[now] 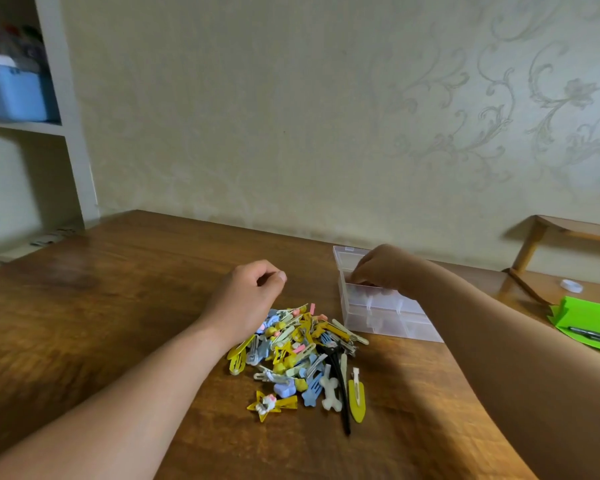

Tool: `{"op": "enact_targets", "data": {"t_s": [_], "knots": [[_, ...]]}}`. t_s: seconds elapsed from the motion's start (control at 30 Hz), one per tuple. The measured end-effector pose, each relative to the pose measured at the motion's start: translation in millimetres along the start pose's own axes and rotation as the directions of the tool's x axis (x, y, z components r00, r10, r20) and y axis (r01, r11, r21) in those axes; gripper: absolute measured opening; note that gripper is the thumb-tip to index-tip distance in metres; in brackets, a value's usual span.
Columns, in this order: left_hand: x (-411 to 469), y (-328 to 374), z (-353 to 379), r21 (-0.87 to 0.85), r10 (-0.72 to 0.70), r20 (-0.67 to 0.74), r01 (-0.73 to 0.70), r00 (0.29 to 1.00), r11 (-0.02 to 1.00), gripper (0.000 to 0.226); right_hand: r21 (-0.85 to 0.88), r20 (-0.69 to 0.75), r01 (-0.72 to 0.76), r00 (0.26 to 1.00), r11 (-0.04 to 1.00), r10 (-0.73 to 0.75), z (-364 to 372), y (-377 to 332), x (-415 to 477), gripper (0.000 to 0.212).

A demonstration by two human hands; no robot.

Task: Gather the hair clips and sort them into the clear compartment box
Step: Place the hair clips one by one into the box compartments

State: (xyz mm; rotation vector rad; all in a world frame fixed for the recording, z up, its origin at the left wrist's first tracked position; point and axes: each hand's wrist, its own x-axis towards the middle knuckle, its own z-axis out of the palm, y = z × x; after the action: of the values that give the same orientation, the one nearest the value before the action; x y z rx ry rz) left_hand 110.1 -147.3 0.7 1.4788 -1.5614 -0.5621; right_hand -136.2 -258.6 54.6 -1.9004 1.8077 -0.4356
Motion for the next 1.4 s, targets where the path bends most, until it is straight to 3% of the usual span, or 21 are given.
{"op": "enact_targets", "data": {"t_s": [0.3,0.57,0.67,0.9,1.17,1.4], "knots": [[-0.1,1.1,-0.3,0.029,-0.003,0.011,0.002,1.000,1.000,0.023,0.138,-0.107,0.065,0.993,0.988,-0.050,-0.3,13.7,-15.1,0.016],[-1.1,1.6,-1.1,0.043,-0.003,0.013,0.002,1.000,0.999,0.024,0.121,-0.349,0.326,0.898,0.938,-0.267,-0.5,15.3,-90.4,0.013],[-0.9,1.1,-0.5,0.046,0.005,0.015,-0.006,1.000,0.999,0.023,0.070,-0.231,0.384,0.904,0.921,-0.360,4.3,15.8,-120.3,0.012],[-1.9,0.4,-0.5,0.018,0.007,0.002,-0.007,1.000,1.000,0.023,-0.296,0.003,0.376,0.919,0.878,-0.393,25.0,10.8,-137.5,0.024],[-1.7,-0.6,0.4,0.004,0.001,0.002,-0.001,1.000,1.000,0.021,-0.390,-0.035,0.348,0.920,0.853,-0.391,34.0,6.8,-137.8,0.032],[-0.5,-1.9,0.7,-0.008,-0.007,0.015,0.007,1.000,1.000,0.019,-0.471,-0.106,0.326,0.901,0.820,-0.420,37.1,3.1,-142.3,0.017]]}}
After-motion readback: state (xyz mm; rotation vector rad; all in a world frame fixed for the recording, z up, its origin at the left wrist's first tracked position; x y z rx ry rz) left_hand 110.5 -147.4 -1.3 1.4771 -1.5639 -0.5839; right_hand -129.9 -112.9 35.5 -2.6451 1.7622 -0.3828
